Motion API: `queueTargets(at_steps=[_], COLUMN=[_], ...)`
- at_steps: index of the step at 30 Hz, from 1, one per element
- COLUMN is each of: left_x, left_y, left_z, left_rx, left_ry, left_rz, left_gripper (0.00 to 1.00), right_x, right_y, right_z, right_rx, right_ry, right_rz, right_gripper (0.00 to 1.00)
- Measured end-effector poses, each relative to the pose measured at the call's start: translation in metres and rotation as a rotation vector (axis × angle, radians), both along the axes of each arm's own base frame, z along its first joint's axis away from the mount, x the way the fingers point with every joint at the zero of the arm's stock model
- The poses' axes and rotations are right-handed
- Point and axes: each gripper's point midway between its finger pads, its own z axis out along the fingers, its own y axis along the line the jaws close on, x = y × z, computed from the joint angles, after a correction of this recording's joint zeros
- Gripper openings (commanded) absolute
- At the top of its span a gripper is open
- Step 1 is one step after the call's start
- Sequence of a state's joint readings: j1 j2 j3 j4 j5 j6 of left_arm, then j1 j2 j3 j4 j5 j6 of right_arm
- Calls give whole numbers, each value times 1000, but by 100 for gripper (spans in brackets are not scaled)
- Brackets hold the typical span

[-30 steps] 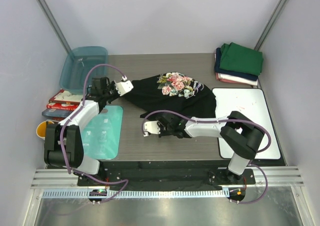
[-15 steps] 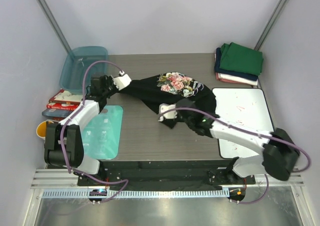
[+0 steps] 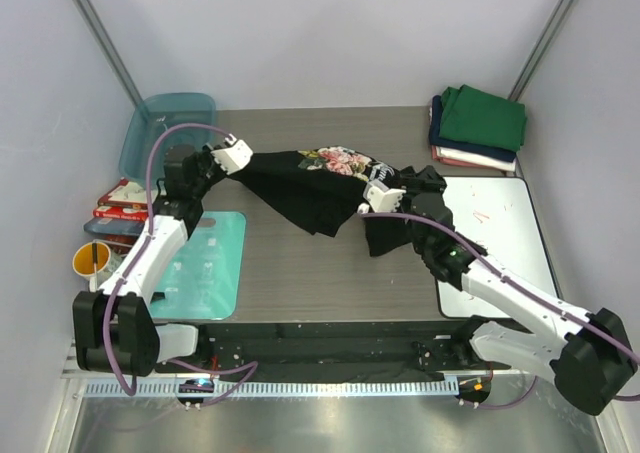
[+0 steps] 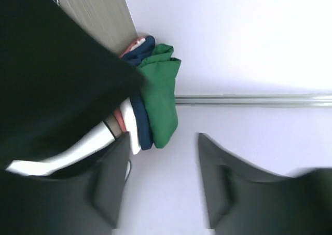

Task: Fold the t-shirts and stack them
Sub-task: Flatten out the tshirt

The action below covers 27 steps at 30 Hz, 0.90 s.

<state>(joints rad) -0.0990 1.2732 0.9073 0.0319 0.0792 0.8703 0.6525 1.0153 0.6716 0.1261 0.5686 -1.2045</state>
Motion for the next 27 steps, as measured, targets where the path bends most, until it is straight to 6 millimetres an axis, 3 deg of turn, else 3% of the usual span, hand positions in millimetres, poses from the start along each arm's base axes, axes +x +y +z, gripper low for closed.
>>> queueTargets(at_steps=[5, 9, 14, 18, 21, 27], left_x=[-8, -14, -17, -17, -17, -15], left_y=[1, 2, 3, 2, 2, 2], left_z=[-11, -27, -34, -35, -37, -42], left_rx=[1, 6, 11, 10, 8, 12], left_ry=[30, 71, 92, 93, 99, 112], left_rz=[5, 6, 5, 3, 1, 0], left_gripper=[0, 0, 0, 0, 0, 0], right_x=[17, 27, 22, 12, 4, 29], right_y=[-17, -19, -20, -19, -36, -69], right_z=[-45, -86, -115, -178, -222, -215], right_rx=[-18, 58, 204, 261, 343, 628], right_ry=[66, 291, 513, 764, 955, 1013], right_rz=[-75, -69, -18, -12, -63, -104], right_gripper=[71, 70, 64, 61, 61, 63])
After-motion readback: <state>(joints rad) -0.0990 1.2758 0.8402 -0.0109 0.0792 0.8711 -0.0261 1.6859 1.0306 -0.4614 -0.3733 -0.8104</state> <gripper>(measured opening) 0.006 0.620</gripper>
